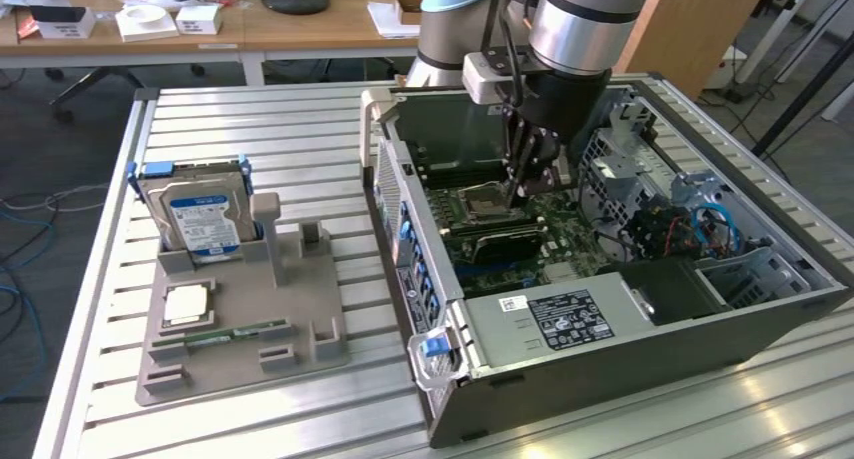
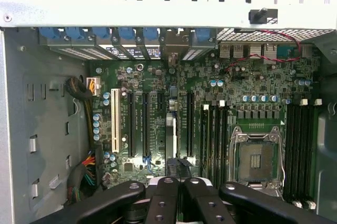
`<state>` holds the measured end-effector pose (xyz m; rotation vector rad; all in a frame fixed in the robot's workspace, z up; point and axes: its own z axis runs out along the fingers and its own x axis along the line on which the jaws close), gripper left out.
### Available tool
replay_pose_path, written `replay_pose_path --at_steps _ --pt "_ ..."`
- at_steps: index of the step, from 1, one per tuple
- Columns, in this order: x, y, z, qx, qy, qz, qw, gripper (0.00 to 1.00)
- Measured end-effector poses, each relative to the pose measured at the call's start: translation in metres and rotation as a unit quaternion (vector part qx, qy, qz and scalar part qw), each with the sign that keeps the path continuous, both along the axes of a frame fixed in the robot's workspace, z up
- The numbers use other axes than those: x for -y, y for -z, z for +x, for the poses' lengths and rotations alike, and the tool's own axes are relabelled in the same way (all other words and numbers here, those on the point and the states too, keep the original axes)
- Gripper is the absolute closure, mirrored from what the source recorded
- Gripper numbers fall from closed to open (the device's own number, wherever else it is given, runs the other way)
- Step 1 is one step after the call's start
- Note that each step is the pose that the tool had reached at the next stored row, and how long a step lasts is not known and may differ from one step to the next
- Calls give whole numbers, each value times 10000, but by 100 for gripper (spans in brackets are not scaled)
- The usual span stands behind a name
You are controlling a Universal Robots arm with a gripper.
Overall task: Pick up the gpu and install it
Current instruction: 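Press down on the gpu until it lock into place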
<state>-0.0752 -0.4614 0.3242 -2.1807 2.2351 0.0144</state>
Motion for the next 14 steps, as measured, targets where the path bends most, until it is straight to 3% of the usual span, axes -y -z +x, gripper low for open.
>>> replay_pose_path --at_steps 4,14 --pt "0 7 0 0 0 3 10000 90" --pt "0 178 0 0 0 8 10000 90"
